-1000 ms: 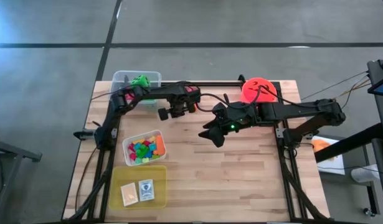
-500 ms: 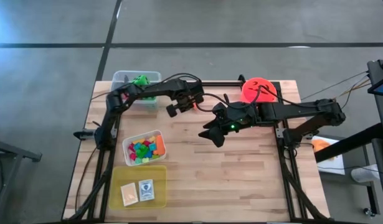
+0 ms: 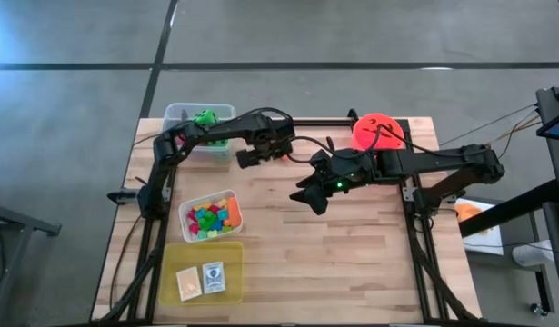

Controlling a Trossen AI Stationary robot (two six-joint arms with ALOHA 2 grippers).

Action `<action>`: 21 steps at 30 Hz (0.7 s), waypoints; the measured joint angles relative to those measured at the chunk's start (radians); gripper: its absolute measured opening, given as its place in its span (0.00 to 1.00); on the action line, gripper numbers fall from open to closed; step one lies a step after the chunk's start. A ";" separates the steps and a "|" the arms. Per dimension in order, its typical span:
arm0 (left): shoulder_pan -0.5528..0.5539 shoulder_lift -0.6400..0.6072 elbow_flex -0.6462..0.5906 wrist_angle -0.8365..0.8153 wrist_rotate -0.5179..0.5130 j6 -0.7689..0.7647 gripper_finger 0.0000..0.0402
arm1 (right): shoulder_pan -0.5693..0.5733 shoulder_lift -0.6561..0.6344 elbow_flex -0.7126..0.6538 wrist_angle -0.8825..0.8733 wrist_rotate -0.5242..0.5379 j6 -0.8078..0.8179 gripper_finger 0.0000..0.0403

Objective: Pick & Place Toys
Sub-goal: Put the orange game piece into the white bin

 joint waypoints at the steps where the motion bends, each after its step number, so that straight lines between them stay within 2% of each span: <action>1: 0.001 -0.010 0.000 -0.030 -0.011 0.029 0.59 | 0.000 0.000 0.000 0.000 0.000 0.000 0.70; 3: 0.001 -0.029 0.000 -0.093 -0.044 0.064 0.57 | 0.000 0.000 0.000 0.000 0.000 0.000 0.70; 5: -0.008 -0.054 0.000 -0.121 -0.084 0.111 0.51 | 0.000 0.000 0.000 0.000 0.000 0.000 0.70; 7: -0.025 -0.090 0.000 -0.144 -0.134 0.129 0.41 | 0.000 0.000 0.000 0.000 0.000 0.000 0.70; 10: -0.059 -0.154 0.000 -0.162 -0.232 0.145 0.21 | 0.000 0.000 0.000 0.000 0.000 0.000 0.70; 12: -0.080 -0.198 -0.002 -0.203 -0.289 0.207 0.07 | 0.000 0.000 0.000 0.000 0.000 0.000 0.70; 13: -0.091 -0.223 -0.010 -0.223 -0.312 0.236 0.04 | 0.000 0.000 0.000 0.000 0.000 0.000 0.70; 17: -0.117 -0.316 -0.047 -0.226 -0.378 0.262 0.05 | 0.000 0.000 0.000 0.000 0.000 0.000 0.70; 19: -0.117 -0.364 -0.065 -0.229 -0.363 0.296 0.06 | 0.000 0.000 0.000 0.001 0.000 0.000 0.70; 21: -0.116 -0.417 -0.089 -0.230 -0.319 0.412 0.06 | 0.000 0.000 0.000 0.000 0.000 0.000 0.70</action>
